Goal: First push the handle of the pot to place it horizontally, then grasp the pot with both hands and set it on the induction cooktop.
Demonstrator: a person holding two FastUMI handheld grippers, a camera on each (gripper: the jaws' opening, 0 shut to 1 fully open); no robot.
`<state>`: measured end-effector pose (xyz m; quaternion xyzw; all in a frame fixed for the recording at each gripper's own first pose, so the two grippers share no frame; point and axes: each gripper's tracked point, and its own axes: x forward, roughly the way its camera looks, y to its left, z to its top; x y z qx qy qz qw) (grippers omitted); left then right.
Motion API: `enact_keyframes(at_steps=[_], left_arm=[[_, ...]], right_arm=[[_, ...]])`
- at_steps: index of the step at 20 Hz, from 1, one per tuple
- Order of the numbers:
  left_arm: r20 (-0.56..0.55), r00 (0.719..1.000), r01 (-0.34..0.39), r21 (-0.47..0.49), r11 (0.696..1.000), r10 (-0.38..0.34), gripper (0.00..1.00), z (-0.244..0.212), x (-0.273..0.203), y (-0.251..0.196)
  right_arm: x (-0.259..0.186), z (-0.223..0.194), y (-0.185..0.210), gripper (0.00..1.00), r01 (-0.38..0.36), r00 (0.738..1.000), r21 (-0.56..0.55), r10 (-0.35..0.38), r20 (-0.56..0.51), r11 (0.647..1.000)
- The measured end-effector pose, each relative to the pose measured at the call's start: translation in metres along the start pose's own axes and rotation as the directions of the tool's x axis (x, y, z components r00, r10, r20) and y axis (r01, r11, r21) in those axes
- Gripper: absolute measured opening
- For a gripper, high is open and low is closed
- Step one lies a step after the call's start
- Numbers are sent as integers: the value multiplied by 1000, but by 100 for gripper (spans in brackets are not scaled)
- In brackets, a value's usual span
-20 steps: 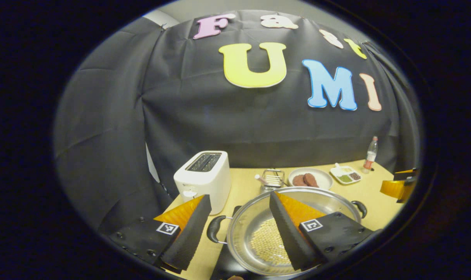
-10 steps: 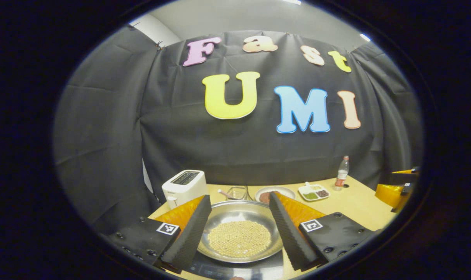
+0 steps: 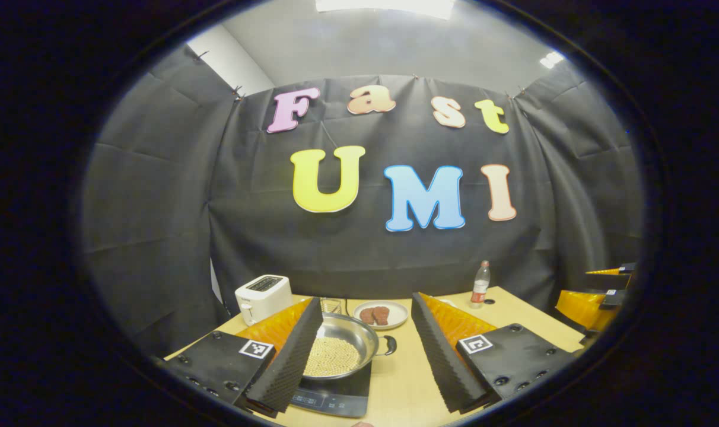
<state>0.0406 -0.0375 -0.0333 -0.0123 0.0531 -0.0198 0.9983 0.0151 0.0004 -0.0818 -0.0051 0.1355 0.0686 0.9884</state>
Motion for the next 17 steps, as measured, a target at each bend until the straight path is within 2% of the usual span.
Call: enact_keyframes(at_steps=[1, 2, 3, 6, 9, 17], left_arm=[[13, 1000, 3, 3, 1000, -3, 98, 6, -8, -4], [29, 1000, -1, 11, 1000, 0, 100, 13, -18, -5], [43, 999, -2, 18, 1000, 2, 98, 20, -26, -6], [67, 998, -9, 26, 1000, 7, 100, 31, -51, -2], [99, 995, -20, 45, 999, 15, 98, 38, -74, 11], [147, 989, -28, 2, 1000, 27, 100, 54, -101, 34]], right_arm=[[-7, 3, -2, 94, -2, 1000, -1, 2, 9, 1000], [-14, 7, -3, 97, -2, 1000, 0, 2, 17, 1000], [-21, 10, -3, 97, -5, 1000, 1, 5, 26, 1000], [-36, 19, -2, 97, -3, 998, 6, 3, 60, 1000], [-47, 28, -4, 97, 27, 996, 4, -27, 90, 1000], [-71, 44, 18, 97, 27, 989, 0, -27, 149, 1000]])
